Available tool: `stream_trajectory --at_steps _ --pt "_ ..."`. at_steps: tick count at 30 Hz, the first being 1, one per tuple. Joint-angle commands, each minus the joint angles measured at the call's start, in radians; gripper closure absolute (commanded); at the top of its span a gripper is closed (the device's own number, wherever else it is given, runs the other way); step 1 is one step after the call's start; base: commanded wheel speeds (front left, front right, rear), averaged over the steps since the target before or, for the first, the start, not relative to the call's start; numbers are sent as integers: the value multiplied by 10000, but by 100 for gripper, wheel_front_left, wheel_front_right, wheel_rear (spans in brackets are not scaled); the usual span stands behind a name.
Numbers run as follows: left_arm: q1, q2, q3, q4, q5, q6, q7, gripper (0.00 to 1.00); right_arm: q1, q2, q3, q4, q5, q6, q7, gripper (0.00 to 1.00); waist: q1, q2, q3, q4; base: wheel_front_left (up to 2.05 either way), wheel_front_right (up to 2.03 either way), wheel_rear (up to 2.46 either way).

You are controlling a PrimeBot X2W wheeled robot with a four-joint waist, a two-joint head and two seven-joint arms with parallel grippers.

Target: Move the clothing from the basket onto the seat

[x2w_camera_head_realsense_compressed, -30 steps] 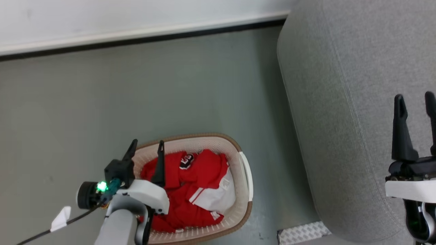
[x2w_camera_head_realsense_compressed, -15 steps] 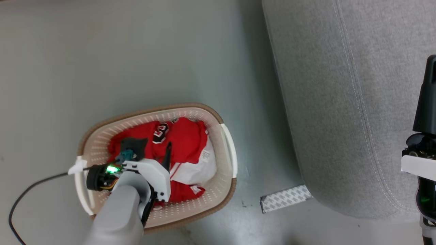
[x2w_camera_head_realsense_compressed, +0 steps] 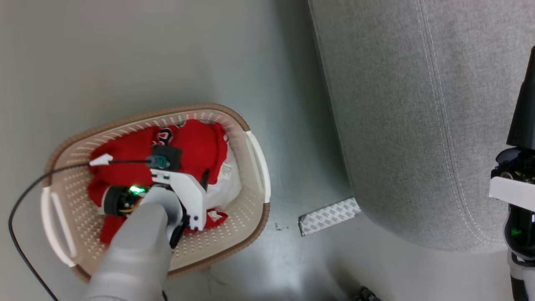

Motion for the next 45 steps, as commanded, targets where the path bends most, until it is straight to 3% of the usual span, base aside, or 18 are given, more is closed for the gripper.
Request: stream_trajectory --at_steps 1,18,19,20,21,31,45 --pt "-247 189 77 117 -199 125 140 0 -186 28 41 -73 88 -21 -23 0 -1 0 301 -241 0 0 0" --pt "-1600 474 -270 534 -74 436 1640 0 -874 284 386 -21 221 -21 -23 0 -1 0 1422 -840 0 0 0" --pt "-1626 476 -286 540 -90 432 1666 33 -880 290 389 -11 211 -21 -22 0 -1 0 1415 -845 0 0 0" --pt "-1649 471 -302 542 -107 427 1698 85 -871 297 393 -2 201 -21 -22 0 -1 0 1402 -847 0 0 0" --pt "-1659 459 -317 547 -133 412 1681 100 -860 301 389 7 187 -21 -22 0 -1 0 1380 -842 0 0 0" --pt "-1300 276 -368 578 -497 224 1151 100 -722 150 305 74 1 -21 -23 0 -1 0 583 -637 0 0 0" --pt "487 29 -770 386 -1616 -282 -563 100 328 -327 106 408 -454 -21 -22 0 -1 0 -2627 358 0 0 0"
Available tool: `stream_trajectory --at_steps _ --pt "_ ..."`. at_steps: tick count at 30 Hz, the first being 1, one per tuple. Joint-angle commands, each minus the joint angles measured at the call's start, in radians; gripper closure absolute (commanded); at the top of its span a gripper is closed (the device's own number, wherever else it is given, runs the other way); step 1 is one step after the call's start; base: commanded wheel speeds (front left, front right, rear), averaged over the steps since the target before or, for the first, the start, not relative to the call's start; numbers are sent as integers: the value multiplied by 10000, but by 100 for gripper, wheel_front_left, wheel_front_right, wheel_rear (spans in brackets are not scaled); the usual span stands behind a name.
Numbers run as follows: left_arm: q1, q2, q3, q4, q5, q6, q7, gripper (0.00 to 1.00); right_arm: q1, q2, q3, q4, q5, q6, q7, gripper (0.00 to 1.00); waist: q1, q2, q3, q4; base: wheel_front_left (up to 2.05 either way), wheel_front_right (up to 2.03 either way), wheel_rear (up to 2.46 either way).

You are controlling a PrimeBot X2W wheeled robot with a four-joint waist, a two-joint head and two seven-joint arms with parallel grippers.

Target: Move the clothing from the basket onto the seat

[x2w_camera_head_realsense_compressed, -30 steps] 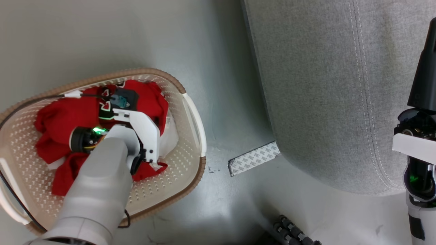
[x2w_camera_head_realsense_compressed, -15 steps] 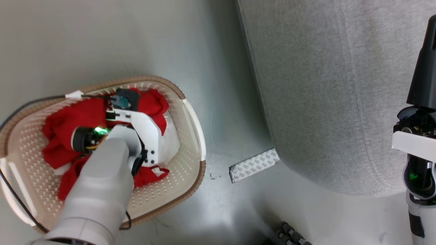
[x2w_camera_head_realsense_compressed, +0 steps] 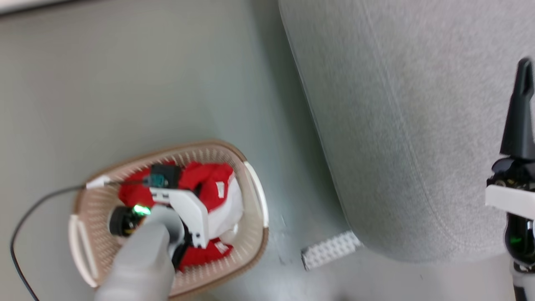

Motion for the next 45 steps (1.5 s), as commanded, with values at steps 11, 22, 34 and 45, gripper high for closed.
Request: stream_trajectory --at_steps 11,22,34,45 --pt "1993 14 -2434 -2083 -2700 -63 -811 100 1337 -610 275 547 -392 -21 -23 0 1 0 -3619 1726 0 0 0" --pt "2604 33 -2819 -3428 -3133 -53 -1507 100 2327 -705 649 914 -543 -21 -22 0 1 0 -5509 2436 0 0 0" --pt "3194 623 -2043 -7251 -2463 455 -1508 100 2986 -556 1256 1240 -578 -21 -22 0 1 0 -6553 2695 0 0 0" --pt "3290 1175 -1922 -9729 -2426 976 -779 100 3157 -518 1838 1457 -434 -21 -22 0 1 0 -6826 2645 0 0 0"
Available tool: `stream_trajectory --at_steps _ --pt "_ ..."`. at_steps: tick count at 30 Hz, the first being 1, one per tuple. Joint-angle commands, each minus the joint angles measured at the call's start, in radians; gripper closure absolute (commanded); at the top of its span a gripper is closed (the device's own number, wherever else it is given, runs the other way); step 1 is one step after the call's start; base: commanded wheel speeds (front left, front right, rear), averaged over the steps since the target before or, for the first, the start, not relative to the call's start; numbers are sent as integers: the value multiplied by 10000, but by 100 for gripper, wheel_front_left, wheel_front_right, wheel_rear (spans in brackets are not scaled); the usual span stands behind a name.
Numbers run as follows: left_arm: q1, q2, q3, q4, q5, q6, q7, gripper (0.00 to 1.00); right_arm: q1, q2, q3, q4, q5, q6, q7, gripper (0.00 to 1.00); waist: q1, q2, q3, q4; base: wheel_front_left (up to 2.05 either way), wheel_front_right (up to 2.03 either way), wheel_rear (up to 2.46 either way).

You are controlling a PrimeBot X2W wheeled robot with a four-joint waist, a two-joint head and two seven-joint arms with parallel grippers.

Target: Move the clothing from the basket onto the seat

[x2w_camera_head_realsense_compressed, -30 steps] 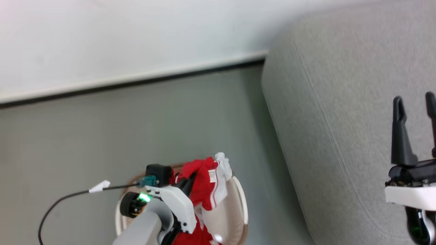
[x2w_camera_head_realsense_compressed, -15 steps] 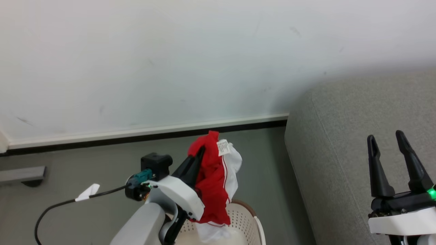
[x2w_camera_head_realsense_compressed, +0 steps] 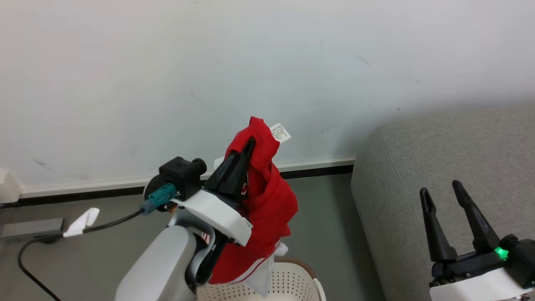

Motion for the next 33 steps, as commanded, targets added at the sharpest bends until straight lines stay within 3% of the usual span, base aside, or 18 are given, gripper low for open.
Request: stream_trajectory --at_steps 1,11,18,24,33 --pt "223 128 31 -226 50 88 113 100 87 -1 85 64 58 -21 -22 0 2 -1 -15 -13 0 0 0" --pt "483 284 -44 -1302 -70 363 505 100 -152 -34 1065 286 343 -21 -22 0 2 -1 -17 63 0 0 0" --pt "385 181 -199 -1579 -159 327 637 100 -727 -43 2595 727 683 -21 -22 0 2 -1 20 273 0 0 0" --pt "174 45 -413 -1691 -133 209 716 100 -1516 -94 4136 1805 1063 -21 -24 0 2 -1 43 507 0 0 0" --pt "107 -372 -965 -2028 -300 -46 900 100 -2478 342 4905 3774 1604 -21 -22 0 2 -1 131 1129 0 0 0"
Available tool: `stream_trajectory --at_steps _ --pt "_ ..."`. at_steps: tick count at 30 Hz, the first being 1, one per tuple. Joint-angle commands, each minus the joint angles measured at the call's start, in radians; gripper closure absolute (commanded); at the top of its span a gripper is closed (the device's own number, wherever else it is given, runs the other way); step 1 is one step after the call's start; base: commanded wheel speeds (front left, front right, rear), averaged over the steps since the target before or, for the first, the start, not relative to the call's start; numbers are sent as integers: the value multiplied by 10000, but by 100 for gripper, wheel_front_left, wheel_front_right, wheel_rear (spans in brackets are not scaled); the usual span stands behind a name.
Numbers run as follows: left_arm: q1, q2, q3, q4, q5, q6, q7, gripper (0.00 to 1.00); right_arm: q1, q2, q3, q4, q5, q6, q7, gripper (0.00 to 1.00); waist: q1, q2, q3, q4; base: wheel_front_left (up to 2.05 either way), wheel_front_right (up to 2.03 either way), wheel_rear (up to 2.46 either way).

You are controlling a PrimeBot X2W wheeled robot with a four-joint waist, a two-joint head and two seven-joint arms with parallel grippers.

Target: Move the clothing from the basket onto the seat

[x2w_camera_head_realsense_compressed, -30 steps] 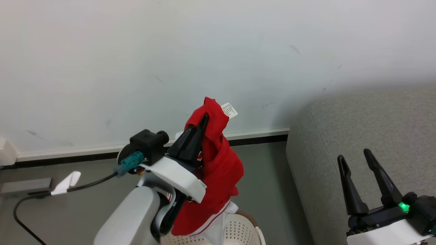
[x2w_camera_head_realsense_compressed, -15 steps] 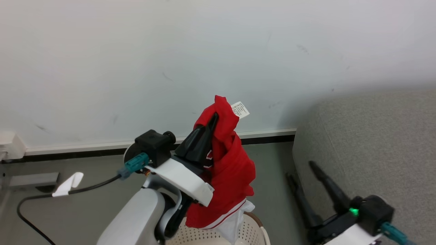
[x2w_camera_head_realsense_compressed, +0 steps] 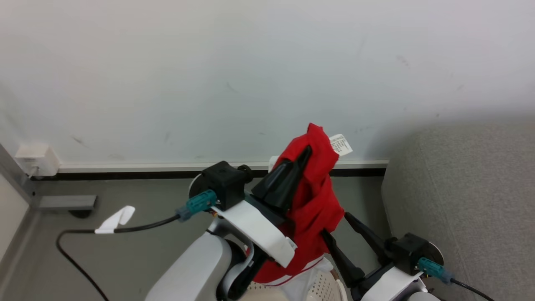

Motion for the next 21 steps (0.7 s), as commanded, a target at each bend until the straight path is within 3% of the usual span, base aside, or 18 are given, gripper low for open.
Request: stream_trajectory --at_steps 1,21 --pt "-44 -107 -114 -136 -131 -101 62 100 -283 -48 258 417 164 -21 -22 0 -1 -1 39 237 0 0 0" --pt "-120 -607 -1365 -915 -697 -381 616 100 -1835 99 1958 3011 1594 -21 -22 0 -1 -1 79 1743 0 0 0"
